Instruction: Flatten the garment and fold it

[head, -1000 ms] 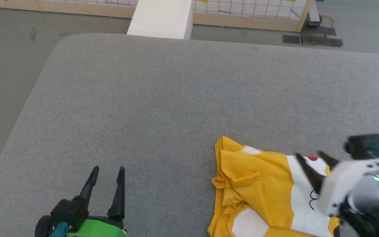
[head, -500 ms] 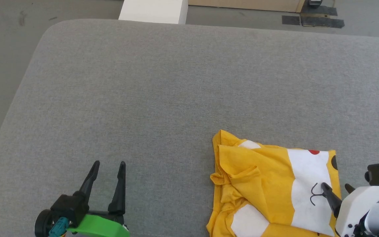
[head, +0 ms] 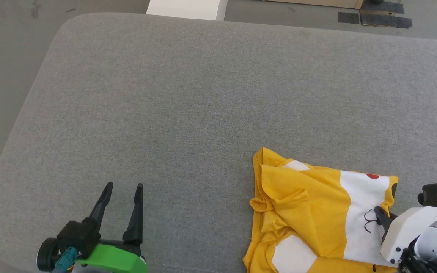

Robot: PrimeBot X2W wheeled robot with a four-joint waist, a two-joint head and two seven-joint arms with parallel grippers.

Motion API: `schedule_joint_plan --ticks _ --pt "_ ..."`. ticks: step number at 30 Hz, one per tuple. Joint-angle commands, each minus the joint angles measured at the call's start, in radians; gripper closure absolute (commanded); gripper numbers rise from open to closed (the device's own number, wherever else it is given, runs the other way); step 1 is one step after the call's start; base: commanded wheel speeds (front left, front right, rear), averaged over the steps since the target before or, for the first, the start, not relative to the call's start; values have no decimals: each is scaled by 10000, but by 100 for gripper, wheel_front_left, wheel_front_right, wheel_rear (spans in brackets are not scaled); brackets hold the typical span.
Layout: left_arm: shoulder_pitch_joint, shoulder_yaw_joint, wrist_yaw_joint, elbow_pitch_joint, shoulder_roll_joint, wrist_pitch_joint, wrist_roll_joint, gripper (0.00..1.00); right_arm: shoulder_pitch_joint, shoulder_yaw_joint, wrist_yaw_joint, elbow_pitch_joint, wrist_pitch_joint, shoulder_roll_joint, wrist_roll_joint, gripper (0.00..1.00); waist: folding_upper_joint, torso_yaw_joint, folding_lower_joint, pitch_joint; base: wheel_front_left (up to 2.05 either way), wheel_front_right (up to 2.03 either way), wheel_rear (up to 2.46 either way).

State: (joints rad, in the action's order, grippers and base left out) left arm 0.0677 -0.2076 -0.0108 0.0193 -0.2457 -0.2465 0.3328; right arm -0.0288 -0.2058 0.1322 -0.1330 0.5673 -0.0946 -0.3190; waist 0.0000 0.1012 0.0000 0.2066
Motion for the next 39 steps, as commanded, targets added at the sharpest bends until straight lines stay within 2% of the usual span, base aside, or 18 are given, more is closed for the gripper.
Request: schedule_joint_plan --ticks 1,6,13,23,27,30,39 --pt "-241 -37 -30 53 -51 19 -68 0 -50 93 -15 -181 52 65 -39 100 0 -26 0 4 0 0 0" --pt "-423 -186 3 85 -11 5 -126 0 -229 344 -15 148 -29 -107 -19 100 0 -212 0 -42 0 0 0" --pt "-795 -335 37 74 -38 -1 -249 0 -857 1189 -15 709 40 -771 238 100 0 -799 0 -6 0 0 0" --pt "-1233 -257 41 421 -205 -46 -347 0 -2365 1733 -15 563 417 -2221 577 100 0 -1782 0 450 0 0 0" --pt "-1525 -259 37 684 -332 58 -440 0 -2914 1826 -15 521 527 -3185 926 100 0 -2083 0 828 0 0 0" --pt "-1770 -255 -6 943 -417 104 -559 0 -3291 1705 -15 405 608 -3819 1198 100 0 -2308 0 1180 0 0 0" --pt "-2464 -302 29 1536 -847 592 -895 0 -4118 1450 -15 83 425 -5150 1821 100 0 -2911 0 2306 0 0 0"
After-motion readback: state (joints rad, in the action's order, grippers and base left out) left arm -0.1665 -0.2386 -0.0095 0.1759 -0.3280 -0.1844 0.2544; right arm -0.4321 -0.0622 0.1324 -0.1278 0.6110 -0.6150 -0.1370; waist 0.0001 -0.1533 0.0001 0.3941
